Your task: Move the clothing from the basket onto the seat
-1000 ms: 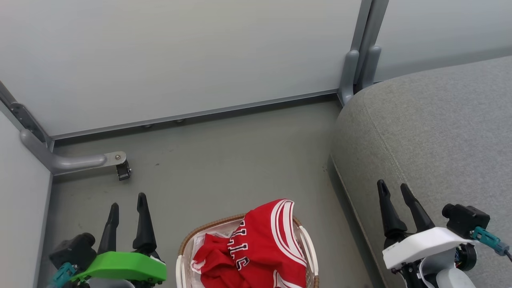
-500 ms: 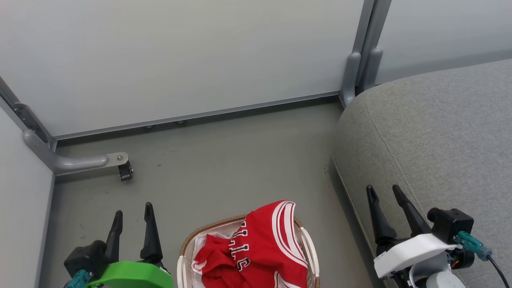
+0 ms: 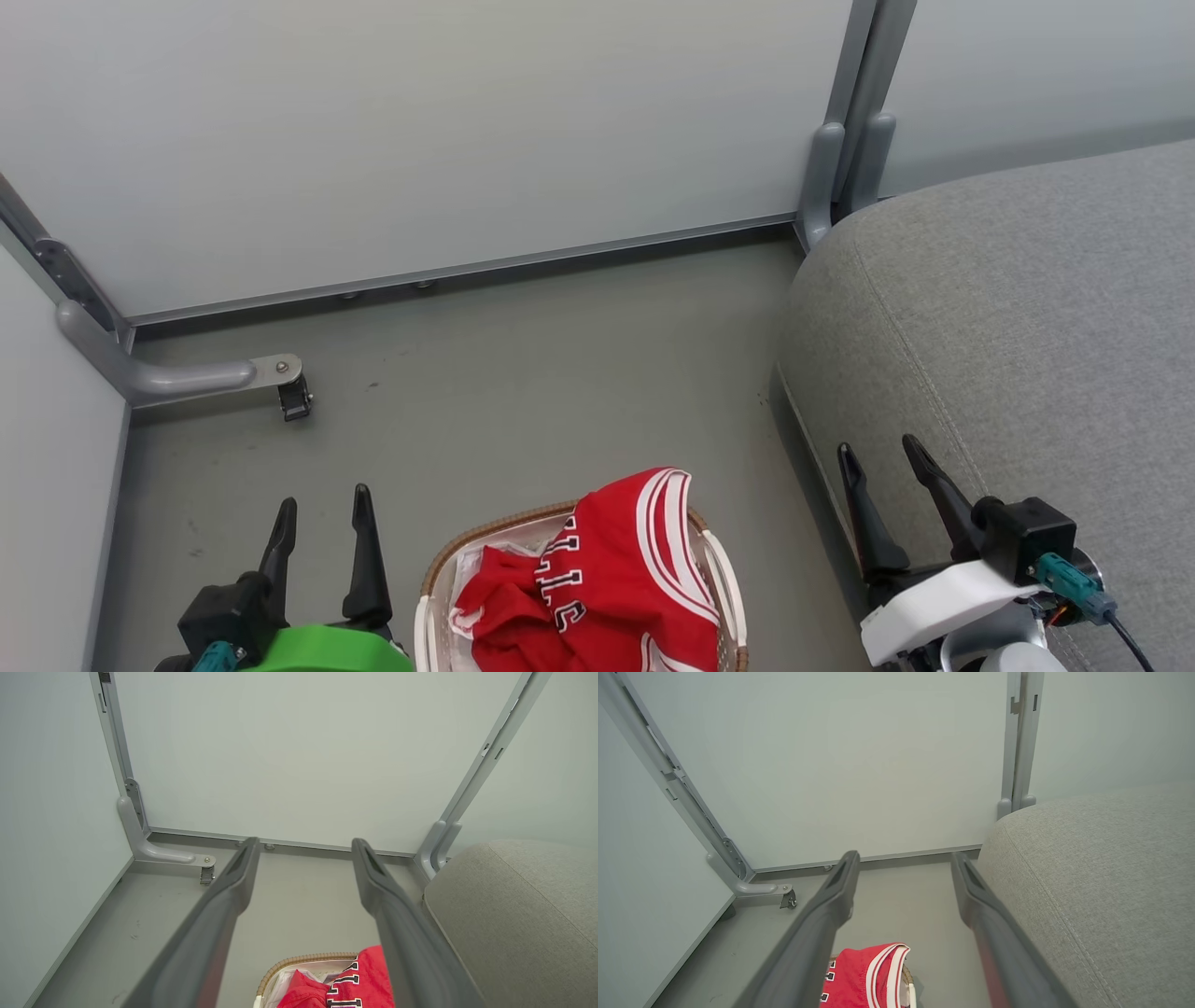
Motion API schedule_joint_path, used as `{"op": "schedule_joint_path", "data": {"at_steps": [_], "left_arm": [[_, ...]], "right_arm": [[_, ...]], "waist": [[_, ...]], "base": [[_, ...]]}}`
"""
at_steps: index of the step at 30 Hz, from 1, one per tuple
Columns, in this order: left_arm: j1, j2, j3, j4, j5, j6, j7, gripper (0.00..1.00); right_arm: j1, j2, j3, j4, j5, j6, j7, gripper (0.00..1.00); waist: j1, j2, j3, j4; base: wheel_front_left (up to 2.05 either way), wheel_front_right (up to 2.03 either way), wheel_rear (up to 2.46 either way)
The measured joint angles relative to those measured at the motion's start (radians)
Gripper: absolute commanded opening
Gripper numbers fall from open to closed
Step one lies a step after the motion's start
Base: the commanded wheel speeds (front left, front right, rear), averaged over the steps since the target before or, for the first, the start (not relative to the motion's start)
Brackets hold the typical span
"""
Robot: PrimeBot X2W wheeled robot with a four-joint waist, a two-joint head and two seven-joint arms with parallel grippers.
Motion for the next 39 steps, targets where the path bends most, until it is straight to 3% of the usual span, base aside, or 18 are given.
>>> {"op": "schedule_joint_path", "data": {"at_steps": [31, 39], "left_arm": [[0.021, 0.002, -0.029, 0.003, 0.192, 0.013, -0.058, 1.0], [0.021, 0.002, -0.029, 0.005, 0.192, 0.013, -0.059, 1.0]], "right_arm": [[0.005, -0.002, 0.034, -0.018, -0.221, 0.0, -0.058, 1.0], [0.005, -0.002, 0.033, -0.019, -0.221, 0.0, -0.058, 1.0]], "waist": [[0.0, 0.0, 0.001, 0.013], [0.0, 0.0, 0.001, 0.012]], "base": [[0.0, 0.0, 0.0], [0.0, 0.0, 0.0]]}}
